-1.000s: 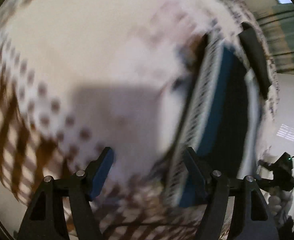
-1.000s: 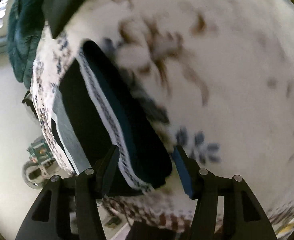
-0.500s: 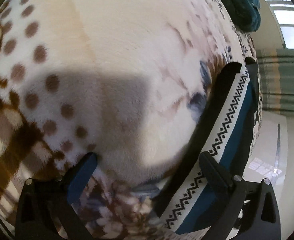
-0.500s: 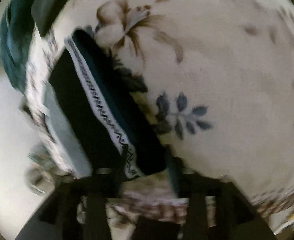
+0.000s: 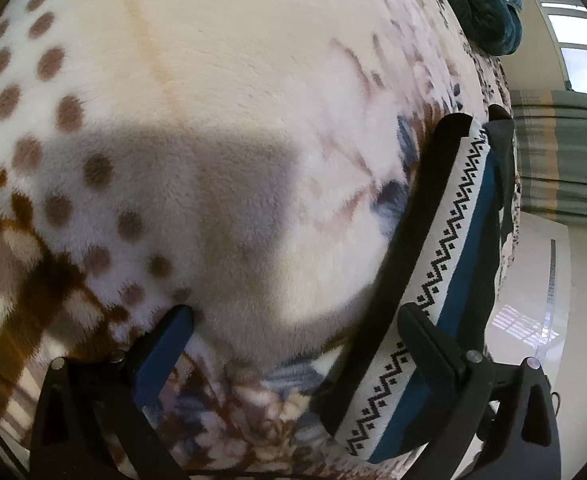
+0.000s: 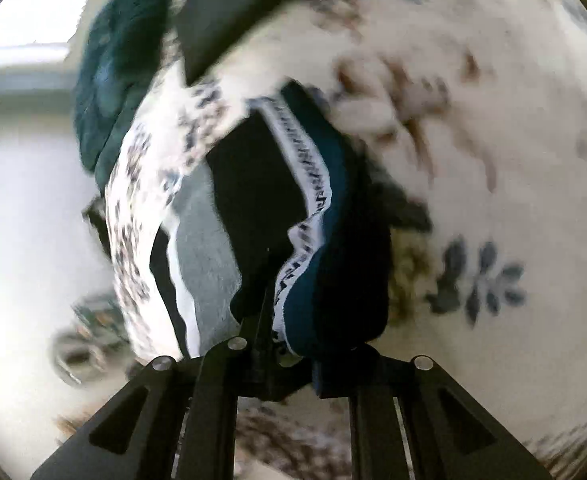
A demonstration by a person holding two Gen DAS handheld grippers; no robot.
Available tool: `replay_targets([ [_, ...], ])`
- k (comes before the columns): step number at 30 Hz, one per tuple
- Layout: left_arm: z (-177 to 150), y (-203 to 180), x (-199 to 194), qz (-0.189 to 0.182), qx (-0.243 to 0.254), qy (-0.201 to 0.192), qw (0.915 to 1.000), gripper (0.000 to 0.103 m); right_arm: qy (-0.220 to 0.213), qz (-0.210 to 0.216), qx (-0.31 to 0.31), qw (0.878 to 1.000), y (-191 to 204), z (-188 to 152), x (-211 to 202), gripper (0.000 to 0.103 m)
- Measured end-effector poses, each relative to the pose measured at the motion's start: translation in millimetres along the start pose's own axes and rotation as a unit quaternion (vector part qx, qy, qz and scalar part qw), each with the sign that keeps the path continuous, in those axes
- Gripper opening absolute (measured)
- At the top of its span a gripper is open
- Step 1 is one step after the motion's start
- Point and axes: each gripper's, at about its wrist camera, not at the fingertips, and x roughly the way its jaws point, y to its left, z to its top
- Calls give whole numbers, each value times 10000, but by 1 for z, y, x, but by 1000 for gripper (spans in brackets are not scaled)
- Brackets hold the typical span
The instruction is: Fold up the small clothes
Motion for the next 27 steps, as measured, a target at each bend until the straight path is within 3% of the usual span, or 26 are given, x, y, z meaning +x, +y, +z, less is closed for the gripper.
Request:
replay_targets([
  [3,1,-4,-5,2,-71,10,10000,103,505,-436,243,9975,-28,-4,20,14],
  [4,1,-7,-9,3,-83,-25,10000,103,797,-385,579,9944,-45,-6,29,20],
  [5,1,-13,-13,-27,-50,-86,9999,103,979,-307,884,9908,-59,-8,33,35],
  [6,3,-23,-19,-92,60,-173,9998,103,1032,-254,1192,9872,-70,-8,30,42],
  [10,22,-71,-26,-164,686,-477,9964,103,555,-476,1151,9907,-70,5,-7,55],
  [13,48,-109,-5,-147,1137,-582,9917,102,225,-679,781,9944,-61,27,-23,57],
  [15,68,-133,21,-64,1490,-586,9871,88,190,-694,517,9961,-52,58,-15,57],
  [17,82,-142,43,-135,1616,-378,9860,37,207,-612,325,9974,-42,85,-6,57],
  [18,89,-145,55,-97,1653,-216,9860,35,242,-573,178,9979,-36,101,5,57],
  [20,93,-148,61,-45,1757,-288,9840,20,241,-493,-72,9985,-29,133,22,57],
  [21,95,-147,63,-94,1711,-257,9849,20,275,-457,-122,9985,-40,150,23,57],
  [25,97,-133,56,-409,1314,-242,9902,21,427,-173,-155,9988,-22,196,63,57],
  [26,98,-126,53,-510,1109,-199,9923,26,494,-49,-159,9986,-19,202,71,53],
  [27,97,-123,51,-639,946,-152,9933,28,460,-145,-230,9986,-15,204,76,43],
])
